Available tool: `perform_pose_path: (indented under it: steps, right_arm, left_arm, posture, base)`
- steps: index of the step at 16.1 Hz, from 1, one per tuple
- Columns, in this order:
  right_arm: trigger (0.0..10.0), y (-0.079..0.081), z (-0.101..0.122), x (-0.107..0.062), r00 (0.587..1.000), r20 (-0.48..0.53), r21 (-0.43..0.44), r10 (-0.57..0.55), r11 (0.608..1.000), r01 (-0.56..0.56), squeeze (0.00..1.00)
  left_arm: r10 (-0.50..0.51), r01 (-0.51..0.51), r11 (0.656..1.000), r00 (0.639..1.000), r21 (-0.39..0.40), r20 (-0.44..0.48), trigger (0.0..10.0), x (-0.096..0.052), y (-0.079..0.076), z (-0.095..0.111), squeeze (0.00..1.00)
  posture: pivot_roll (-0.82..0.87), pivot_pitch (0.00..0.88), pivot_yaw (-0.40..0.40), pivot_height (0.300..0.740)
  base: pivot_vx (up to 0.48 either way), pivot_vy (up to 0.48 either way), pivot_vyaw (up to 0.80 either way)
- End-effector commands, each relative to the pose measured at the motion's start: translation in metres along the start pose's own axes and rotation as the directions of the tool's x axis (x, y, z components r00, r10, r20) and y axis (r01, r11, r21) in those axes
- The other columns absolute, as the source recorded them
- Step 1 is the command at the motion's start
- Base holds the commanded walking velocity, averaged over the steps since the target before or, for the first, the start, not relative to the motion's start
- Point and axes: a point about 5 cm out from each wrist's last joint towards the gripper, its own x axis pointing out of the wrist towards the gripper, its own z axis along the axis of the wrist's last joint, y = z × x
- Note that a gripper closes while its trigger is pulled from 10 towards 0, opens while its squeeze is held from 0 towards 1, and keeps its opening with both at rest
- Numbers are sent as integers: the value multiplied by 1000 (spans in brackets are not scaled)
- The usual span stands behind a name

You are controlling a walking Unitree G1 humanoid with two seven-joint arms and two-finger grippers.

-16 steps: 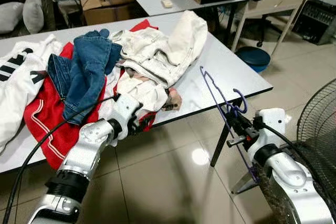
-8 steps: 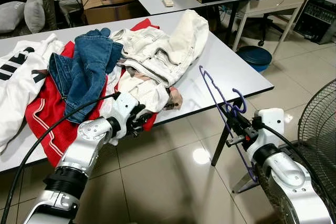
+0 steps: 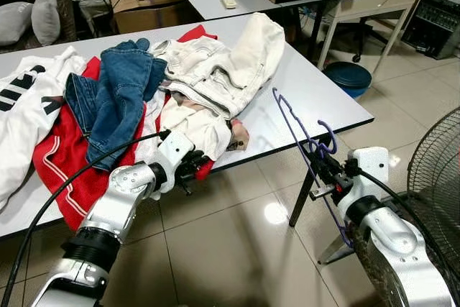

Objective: Hang hanger

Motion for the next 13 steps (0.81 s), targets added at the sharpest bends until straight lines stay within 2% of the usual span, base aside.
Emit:
perform_pose_path:
  steps: [1, 3, 6, 7, 9, 10, 11, 13]
  right_arm:
    - [10000, 0, 2, 1, 1000, 12, -9, 6, 1000, -5, 0]
    - [10000, 0, 3, 2, 1000, 14, -9, 8, 1000, -8, 0]
    - [10000, -3, 4, 1, 1000, 26, 3, 7, 1000, -7, 0]
    - [10000, -4, 7, -2, 998, 50, 28, 36, 999, -38, 0]
    - [10000, -2, 10, -5, 993, 69, 25, 97, 995, -99, 0]
    - [10000, 3, 14, -9, 981, 94, 39, 169, 984, -173, 0]
    - [10000, 8, 22, -18, 951, 144, 55, 273, 958, -283, 0]
    - [10000, 11, 24, -25, 919, 134, 48, 370, 924, -379, 0]
  left_arm:
    - [14, -14, 1000, 1000, 18, -19, 0, -1, 5, 0, 0]
    - [40, -40, 999, 999, -12, 6, 0, -2, 10, 4, 0]
    - [66, -51, 990, 991, -133, 116, 0, -3, 18, 22, 0]
    - [78, -46, 983, 980, -176, 182, 0, -5, 24, 37, 0]
    - [115, -65, 976, 964, -206, 240, 0, -7, 33, 52, 0]
    - [154, -76, 965, 940, -252, 305, 0, -10, 41, 69, 0]
    - [197, -56, 944, 888, -326, 416, 0, -17, 53, 99, 0]
    - [220, -13, 925, 834, -381, 506, 0, -24, 62, 125, 0]
  posture:
    - [-121, 0, 46, 740]
    - [-117, 0, 45, 740]
    - [-114, 0, 45, 740]
    - [-110, 0, 47, 740]
    - [-108, 0, 48, 740]
    - [-101, 0, 45, 740]
    - [-100, 0, 45, 740]
    - [-100, 0, 45, 740]
  base:
    - [0, 0, 0]
    - [0, 0, 0]
    - [0, 0, 0]
    - [0, 0, 0]
    - [0, 0, 0]
    - [0, 0, 0]
    - [0, 0, 0]
    - [0, 0, 0]
